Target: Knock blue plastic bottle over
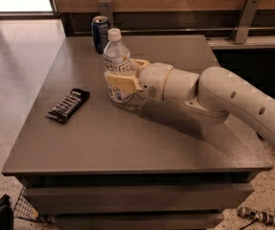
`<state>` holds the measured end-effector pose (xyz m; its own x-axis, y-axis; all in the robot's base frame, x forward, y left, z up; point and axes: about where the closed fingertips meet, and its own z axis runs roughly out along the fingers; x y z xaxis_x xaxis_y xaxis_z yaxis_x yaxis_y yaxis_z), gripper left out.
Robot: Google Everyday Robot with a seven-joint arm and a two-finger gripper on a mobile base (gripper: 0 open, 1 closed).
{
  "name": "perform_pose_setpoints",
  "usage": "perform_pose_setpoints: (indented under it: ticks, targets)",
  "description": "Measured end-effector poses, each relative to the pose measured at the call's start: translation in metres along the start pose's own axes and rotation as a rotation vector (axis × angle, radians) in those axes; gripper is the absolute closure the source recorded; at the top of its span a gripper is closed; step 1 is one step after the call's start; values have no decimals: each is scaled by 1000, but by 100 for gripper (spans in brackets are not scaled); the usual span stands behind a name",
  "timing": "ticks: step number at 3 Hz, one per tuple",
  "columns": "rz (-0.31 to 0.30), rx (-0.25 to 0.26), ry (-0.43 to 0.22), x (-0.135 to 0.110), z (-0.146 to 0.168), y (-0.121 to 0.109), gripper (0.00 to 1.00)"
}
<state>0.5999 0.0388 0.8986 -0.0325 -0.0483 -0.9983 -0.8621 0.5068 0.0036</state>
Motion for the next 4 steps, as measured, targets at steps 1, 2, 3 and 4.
perform_pose_setpoints:
  ticks: [1, 2, 3, 4]
  targets:
    - [-1, -4, 0, -1, 2, 2, 85]
    - [-2, -7, -1, -1, 3, 3, 100]
    - [-15, 0, 16, -9, -2, 2, 100]
    - [-49, 25, 91, -24, -17, -8, 100]
